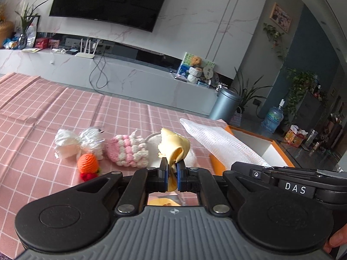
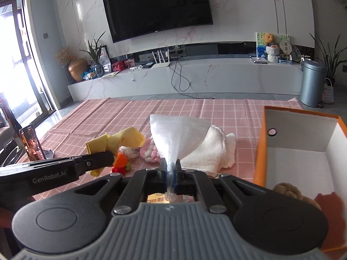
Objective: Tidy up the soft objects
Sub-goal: 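Grasp the white mesh bag with the right tool while the left tool lifts the yellow cloth, then carry the yellow cloth and mesh bag with both tools over the box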
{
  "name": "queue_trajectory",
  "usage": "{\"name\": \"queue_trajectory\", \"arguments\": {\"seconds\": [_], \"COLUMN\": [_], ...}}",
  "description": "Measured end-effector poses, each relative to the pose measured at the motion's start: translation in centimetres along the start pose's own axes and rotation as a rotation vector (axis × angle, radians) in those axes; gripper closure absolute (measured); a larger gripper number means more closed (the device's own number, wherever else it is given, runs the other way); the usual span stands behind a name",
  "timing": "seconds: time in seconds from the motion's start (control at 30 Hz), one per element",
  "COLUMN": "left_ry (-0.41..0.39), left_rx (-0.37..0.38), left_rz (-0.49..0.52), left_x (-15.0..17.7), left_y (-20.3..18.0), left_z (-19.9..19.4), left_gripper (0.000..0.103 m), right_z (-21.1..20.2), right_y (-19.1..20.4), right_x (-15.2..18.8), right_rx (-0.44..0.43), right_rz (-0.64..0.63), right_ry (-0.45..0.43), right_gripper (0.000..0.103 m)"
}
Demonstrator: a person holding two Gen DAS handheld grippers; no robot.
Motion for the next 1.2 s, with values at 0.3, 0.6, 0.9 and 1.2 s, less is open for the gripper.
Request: {"name": "queue_trajectory", "arguments": {"seconds": [0.3, 0.6, 0.9, 1.2], "left_ry": [0.004, 0.065, 0.193, 0.337], "left_rx": [0.079, 0.184, 0.21, 0.168], "left_rz": [0.11, 0.242, 0.447, 0.6], "left_x": [-0.8, -1.8, -2.5, -2.4], "left_y": [-5.2, -11.3, -15.5, -18.3], "left_z": [1.0, 4.5, 9.6, 15.3], "left_gripper": [0.096, 0.096, 0.096, 0.096], "right_z": [-3.4, -5.6, -4.7, -0.5], "right_y": [-3.8, -8.5, -14.1, -18.6], "right_x": [0.5, 0.4, 0.1, -0.8], "right_rx": [0.06, 0.172, 0.249, 0.248], "right_rz": [0.041, 0.046, 0.068, 0.108], "right_ry": [-0.06, -0.069, 0.011, 0.146], "right_gripper": [0.101, 0.101, 0.101, 0.101]}}
Point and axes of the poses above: each gripper's, at about its wrist camera, not at the fingertips, and z roughly the way its jaws point, y to its left, x to its underside, the point moved 2 cm from there along z, roughly the way its jaws point, and after that the axes turned 10 degrees about y, right-handed, at the moved point
